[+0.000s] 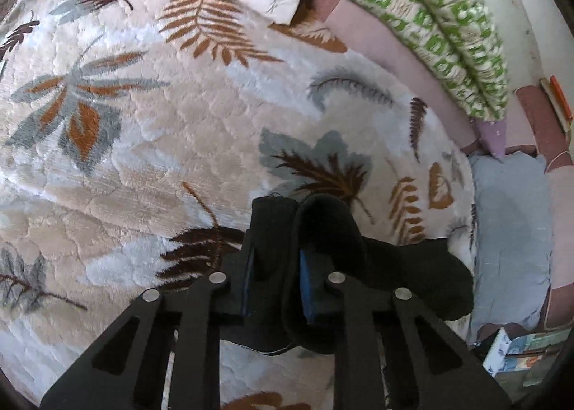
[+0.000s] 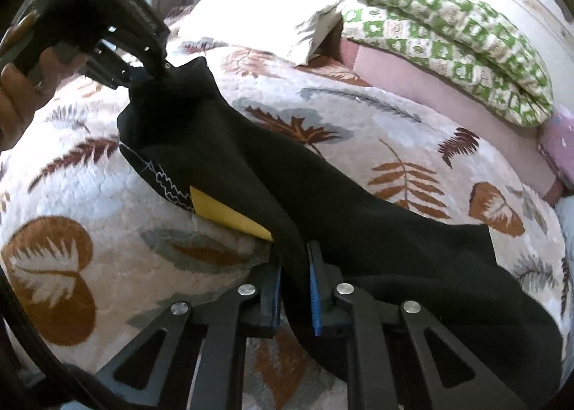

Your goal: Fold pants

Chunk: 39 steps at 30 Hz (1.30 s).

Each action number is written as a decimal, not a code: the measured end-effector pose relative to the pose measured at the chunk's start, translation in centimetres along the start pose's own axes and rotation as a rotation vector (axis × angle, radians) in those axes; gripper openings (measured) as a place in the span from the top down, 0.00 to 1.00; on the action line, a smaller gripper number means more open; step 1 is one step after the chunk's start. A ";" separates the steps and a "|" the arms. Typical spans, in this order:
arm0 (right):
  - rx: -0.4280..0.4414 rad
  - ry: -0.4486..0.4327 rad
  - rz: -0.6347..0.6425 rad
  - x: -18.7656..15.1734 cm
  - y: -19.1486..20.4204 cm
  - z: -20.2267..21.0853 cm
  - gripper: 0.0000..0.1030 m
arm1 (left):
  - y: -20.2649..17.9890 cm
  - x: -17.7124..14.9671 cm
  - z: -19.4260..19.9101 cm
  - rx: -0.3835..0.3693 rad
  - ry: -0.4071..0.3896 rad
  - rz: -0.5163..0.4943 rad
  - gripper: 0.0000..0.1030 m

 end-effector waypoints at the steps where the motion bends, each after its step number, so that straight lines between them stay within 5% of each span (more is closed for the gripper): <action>1: 0.008 -0.001 -0.016 0.0 -0.1 0.2 0.89 | -0.2 0.0 0.4 -0.006 -0.006 0.002 0.83; 10: 0.039 0.045 -0.078 -1.2 0.6 0.0 0.79 | -2.3 -0.2 2.0 -0.007 -0.026 -0.006 0.83; 12: -0.012 0.019 -0.034 -1.1 1.4 0.7 0.45 | -2.7 -0.3 2.0 -0.012 -0.027 -0.013 0.83; 14: -0.012 -0.064 0.009 -0.3 3.2 2.1 0.22 | -2.9 -0.4 2.0 -0.023 -0.025 -0.012 0.83; 18: -0.034 -0.126 0.080 1.0 6.5 2.4 0.22 | -3.0 -0.4 1.9 -0.017 -0.024 -0.010 0.83; 28: -0.104 -0.041 0.180 2.3 9.2 -1.8 0.22 | -2.9 0.1 1.6 -0.038 -0.014 0.003 0.83; 32: -0.089 0.003 0.150 2.3 8.3 -3.2 0.61 | -3.0 0.2 1.5 -0.042 -0.009 0.008 0.83; 36: -0.074 -0.026 0.066 2.6 6.6 -2.5 0.79 | -3.2 0.3 1.4 -0.034 -0.016 -0.002 0.83; 39: -0.048 -0.058 0.005 2.7 5.5 -1.4 0.81 | -3.9 0.3 1.6 -0.038 -0.023 -0.014 0.83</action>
Point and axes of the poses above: each gripper's, at about its wrist camera, not at the fingertips, and z roughly against the way its jaws point, y to its left, x to its top, the point moved 6 cm from there along -z, roughly the way its jaws point, and after that the axes turned 5 degrees about -y, right-handed, at the moved point
